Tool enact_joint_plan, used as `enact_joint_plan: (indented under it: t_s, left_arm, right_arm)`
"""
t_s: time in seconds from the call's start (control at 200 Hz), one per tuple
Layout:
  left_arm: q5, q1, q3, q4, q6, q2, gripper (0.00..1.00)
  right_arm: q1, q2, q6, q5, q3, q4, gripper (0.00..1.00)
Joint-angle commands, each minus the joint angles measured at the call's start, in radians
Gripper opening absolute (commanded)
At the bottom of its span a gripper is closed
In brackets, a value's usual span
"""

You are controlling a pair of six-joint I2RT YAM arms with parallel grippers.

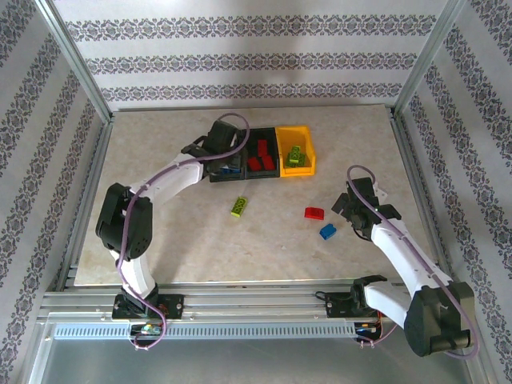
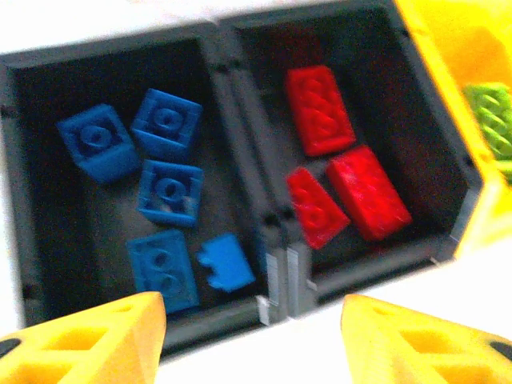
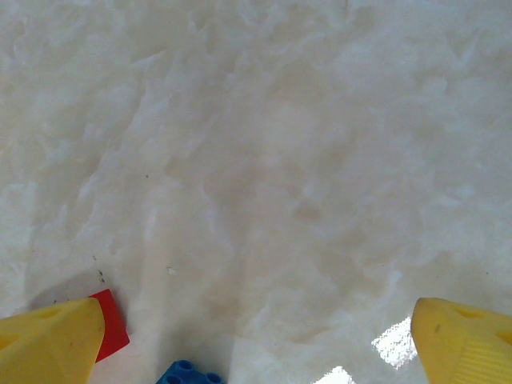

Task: Sort the legos into containers by color
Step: Pick up the lego from the bottom-right of the table.

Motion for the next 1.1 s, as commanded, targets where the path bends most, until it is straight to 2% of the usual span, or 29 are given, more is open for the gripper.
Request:
enact_joint_plan:
  t_s: [0.0,0.31,0.505,0.839,1.094]
  left_arm:
    - [0.067,-0.079,-0.043,0.072,-0.004,-0.022,0.61]
    - [0.147,-0.292,-0.005,0.121,0.06,0.038,0.61]
    - [0.179,-0.41,0.052,0.119,0.098,0.122,0.61]
    - [0.215,-0.534,0.192,0.039,0.192,0.262,0.6]
    - [0.193,-0.58,0.332,-0.049,0.218,0.378,0.59]
  right_arm:
    - [-0.017,0.019,-0.02,0.005,0.035,-0.005,0.98]
    - [-0.051,0.051,-0.051,-0.011,0.057,-0.026,0.98]
    - [-0.128,0.034,-0.088,-0.035,0.061,-0.055,0.98]
    - [-0.218,0.015,-0.115,-0.058,0.048,-0.087,0.98]
    - [-0.239,0.014,-0.116,-0.067,0.054,-0.091,0.98]
